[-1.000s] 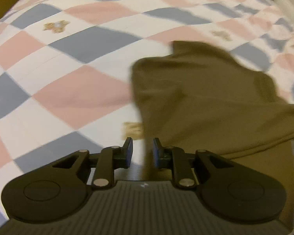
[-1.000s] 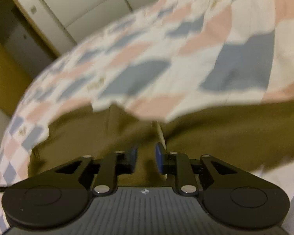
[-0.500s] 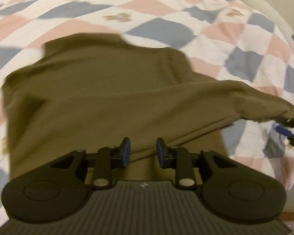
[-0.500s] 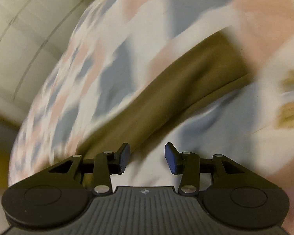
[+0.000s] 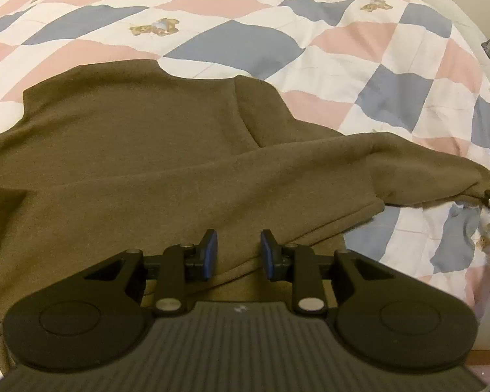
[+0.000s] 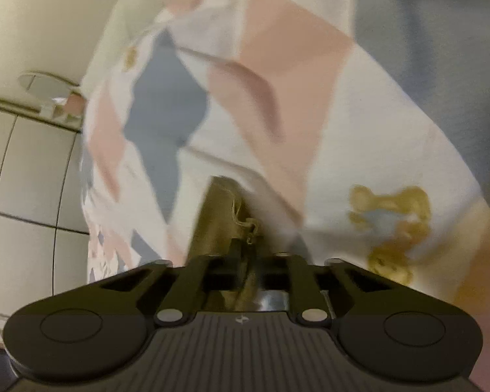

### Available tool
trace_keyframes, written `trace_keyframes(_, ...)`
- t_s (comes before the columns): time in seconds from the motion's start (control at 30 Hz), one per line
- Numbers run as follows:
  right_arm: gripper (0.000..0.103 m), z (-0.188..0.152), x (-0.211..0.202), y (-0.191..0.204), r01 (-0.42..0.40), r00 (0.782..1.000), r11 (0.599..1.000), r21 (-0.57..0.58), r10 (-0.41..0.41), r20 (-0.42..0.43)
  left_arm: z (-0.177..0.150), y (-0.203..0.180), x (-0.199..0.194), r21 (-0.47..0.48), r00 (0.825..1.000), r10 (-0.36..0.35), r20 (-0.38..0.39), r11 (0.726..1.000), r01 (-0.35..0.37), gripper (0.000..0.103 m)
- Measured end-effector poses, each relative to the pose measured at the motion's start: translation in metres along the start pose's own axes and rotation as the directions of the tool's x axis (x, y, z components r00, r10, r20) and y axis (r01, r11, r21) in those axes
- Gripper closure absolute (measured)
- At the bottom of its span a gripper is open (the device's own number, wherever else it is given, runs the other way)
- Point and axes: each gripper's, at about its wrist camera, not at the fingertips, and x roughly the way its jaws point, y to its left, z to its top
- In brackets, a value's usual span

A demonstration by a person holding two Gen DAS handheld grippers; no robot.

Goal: Fold clothes

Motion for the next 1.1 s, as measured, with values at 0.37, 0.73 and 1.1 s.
trace_keyframes(0.37,0.099,0.017,-0.010,0.017,0.111,0.992,0.921,-0.373,-0.122,-0.006,0.001,0.008,0.012,-0.039,0.999,0.012,-0.030,0.999,-0.014,0.080)
trace_keyframes(0.73,0.052,0.004,-0.012,-0.025,0.074,0.997,0.996,-0.057,-0.076,-0.033,-0.003,0.016,0.010,-0.048,0.999,0.029,-0.028,0.998,-0.031,0.080)
trace_keyframes(1.1,0.095,-0.007,0.032,-0.007,0.103,0.992,0.993,-0.050,-0.106,-0.069,-0.013,0.033,-0.007,-0.101,0.998,0.056,-0.003,0.993,-0.056,0.078)
